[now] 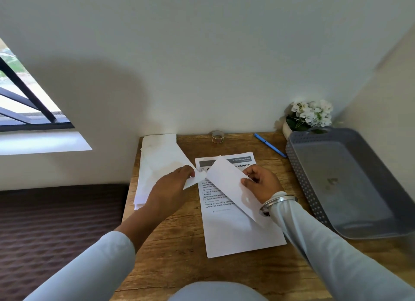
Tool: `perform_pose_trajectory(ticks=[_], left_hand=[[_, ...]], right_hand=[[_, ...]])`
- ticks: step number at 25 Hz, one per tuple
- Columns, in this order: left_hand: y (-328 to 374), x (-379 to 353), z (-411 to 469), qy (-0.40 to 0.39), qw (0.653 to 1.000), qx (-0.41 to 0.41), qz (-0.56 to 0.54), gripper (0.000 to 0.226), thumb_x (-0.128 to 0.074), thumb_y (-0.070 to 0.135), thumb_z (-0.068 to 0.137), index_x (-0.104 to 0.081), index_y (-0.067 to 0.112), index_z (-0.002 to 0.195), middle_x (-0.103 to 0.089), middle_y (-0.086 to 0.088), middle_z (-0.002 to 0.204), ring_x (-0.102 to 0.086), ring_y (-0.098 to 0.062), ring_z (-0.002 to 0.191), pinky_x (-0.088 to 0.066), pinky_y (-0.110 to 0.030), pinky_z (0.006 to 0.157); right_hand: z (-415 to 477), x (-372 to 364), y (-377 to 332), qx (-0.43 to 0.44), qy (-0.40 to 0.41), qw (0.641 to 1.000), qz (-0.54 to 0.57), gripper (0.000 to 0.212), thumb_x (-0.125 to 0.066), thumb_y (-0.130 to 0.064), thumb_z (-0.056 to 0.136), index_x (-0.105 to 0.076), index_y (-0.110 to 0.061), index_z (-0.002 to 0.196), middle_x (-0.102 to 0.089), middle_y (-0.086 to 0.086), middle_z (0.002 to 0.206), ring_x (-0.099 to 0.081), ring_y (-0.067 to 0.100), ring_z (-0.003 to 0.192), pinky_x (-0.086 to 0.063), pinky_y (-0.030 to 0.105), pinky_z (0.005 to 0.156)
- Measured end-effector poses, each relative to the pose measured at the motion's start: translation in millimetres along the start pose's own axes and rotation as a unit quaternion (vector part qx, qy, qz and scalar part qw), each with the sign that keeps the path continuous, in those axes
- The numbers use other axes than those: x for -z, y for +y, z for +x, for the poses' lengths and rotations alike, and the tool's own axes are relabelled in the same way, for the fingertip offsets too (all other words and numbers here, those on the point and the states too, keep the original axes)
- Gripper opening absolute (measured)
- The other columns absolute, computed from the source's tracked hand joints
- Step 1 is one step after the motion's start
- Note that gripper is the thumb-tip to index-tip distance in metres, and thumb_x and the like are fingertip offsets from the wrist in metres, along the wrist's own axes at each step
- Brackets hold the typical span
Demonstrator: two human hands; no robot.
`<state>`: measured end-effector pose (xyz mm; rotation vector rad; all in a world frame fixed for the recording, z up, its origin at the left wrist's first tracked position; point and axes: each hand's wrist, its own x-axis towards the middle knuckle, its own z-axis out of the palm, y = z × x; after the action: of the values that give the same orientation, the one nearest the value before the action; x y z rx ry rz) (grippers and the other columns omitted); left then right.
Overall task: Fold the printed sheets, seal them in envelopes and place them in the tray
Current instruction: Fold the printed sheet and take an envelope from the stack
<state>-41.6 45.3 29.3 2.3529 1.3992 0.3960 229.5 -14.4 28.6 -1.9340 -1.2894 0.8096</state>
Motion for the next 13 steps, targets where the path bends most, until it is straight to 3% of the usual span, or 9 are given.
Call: perform_pose_trajectory(ticks=[3,5,7,13], left_hand=[[9.0,-5.3,2.6,0.002,1.000,0.010,-0.024,0.025,-0.062,0.035,0.096,-0.059,0.027,0.119,-0.070,0.007,0.122,-0.069,-0.020,0.095,-0.052,-0.026,0.080],[13.4,-11.1,5.8,0.007,0.999,0.040,-0.035,0.027,-0.059,0.041,0.097,-0.063,0.029,0.121,-0.069,0.009,0.124,-0.069,-0.021,0.099,-0.050,-0.026,0.082],[17.9,-14.4,9.0,0.005,0.997,0.064,-0.042,0.032,-0.060,0.043,0.096,-0.062,0.030,0.125,-0.068,0.008,0.127,-0.069,-0.021,0.101,-0.054,-0.030,0.084],[36.7,-29.3,22.2,0.002,0.995,0.094,-0.016,0.035,-0.067,0.041,0.092,-0.055,0.031,0.123,-0.069,0.007,0.124,-0.070,-0.021,0.094,-0.056,-0.028,0.071]], right_hand=[[5.4,7.5,4.8,-0.010,-0.007,1.000,-0.010,0.016,-0.074,-0.014,0.083,-0.067,-0.025,0.092,-0.071,-0.005,0.093,-0.066,0.015,0.087,-0.055,0.033,0.081],[9.8,13.6,8.1,-0.013,-0.013,1.000,-0.018,0.016,-0.074,-0.015,0.083,-0.066,-0.026,0.093,-0.071,-0.005,0.095,-0.065,0.015,0.089,-0.054,0.032,0.081],[14.0,18.5,10.8,-0.020,-0.016,0.999,-0.020,0.015,-0.073,-0.016,0.084,-0.066,-0.026,0.093,-0.070,-0.005,0.096,-0.065,0.014,0.089,-0.054,0.031,0.080],[22.7,27.5,21.5,-0.018,-0.030,0.999,-0.003,0.014,-0.074,-0.017,0.083,-0.067,-0.025,0.093,-0.071,-0.002,0.093,-0.066,0.018,0.086,-0.055,0.033,0.077]])
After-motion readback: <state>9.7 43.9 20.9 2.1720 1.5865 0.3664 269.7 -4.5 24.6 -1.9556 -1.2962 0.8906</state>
